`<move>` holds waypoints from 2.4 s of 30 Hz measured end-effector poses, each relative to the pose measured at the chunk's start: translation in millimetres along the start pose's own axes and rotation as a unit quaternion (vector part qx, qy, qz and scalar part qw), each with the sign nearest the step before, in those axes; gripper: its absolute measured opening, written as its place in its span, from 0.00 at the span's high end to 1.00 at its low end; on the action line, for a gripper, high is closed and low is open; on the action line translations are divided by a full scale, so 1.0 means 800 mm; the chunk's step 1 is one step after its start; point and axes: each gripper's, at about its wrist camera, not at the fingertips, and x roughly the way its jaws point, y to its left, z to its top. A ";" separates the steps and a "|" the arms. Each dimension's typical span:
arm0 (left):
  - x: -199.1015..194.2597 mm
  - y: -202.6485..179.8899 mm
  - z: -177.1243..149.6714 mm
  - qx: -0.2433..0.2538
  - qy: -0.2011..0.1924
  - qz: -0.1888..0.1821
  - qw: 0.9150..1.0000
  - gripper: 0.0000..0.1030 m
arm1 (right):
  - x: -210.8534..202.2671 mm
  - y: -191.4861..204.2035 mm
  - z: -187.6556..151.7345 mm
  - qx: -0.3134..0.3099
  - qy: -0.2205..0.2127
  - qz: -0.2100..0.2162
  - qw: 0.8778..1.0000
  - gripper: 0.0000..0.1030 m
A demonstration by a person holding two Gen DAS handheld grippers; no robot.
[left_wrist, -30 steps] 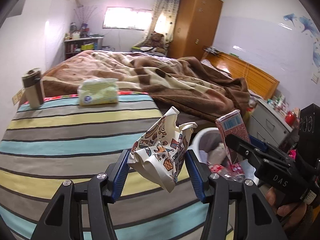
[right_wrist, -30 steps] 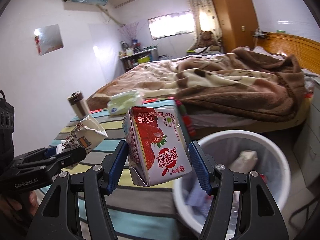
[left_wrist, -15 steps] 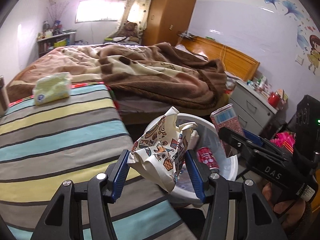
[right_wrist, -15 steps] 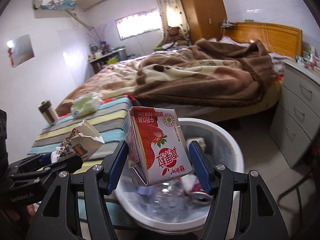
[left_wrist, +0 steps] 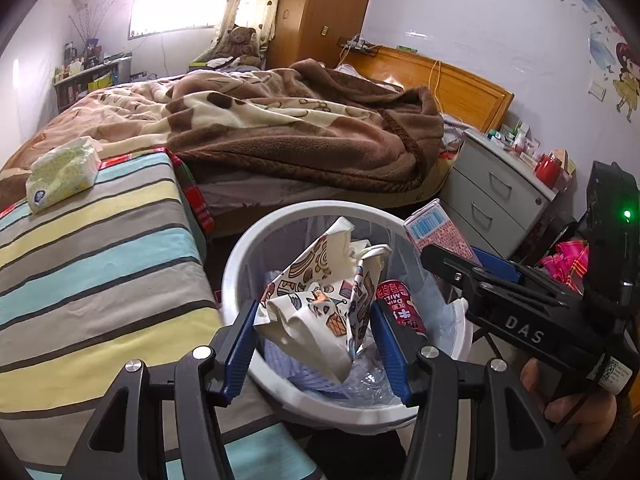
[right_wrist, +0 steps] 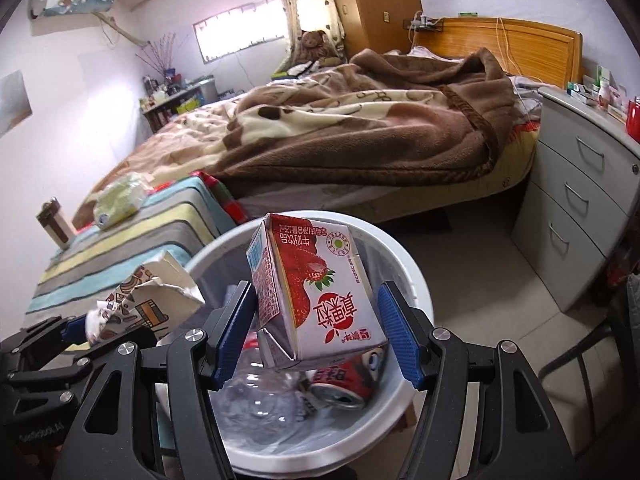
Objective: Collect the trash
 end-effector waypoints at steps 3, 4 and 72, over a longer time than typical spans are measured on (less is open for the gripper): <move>0.011 -0.009 0.001 0.009 0.007 0.003 1.000 0.45 | 0.006 -0.003 0.000 -0.002 0.008 -0.002 1.000 0.37; 0.013 -0.010 0.001 0.009 0.009 0.004 1.000 0.45 | 0.005 -0.005 0.000 0.000 0.007 0.000 1.000 0.37; -0.190 0.037 -0.153 -0.044 -0.108 0.184 0.976 0.31 | -0.125 0.093 -0.106 -0.045 -0.134 0.025 0.990 0.28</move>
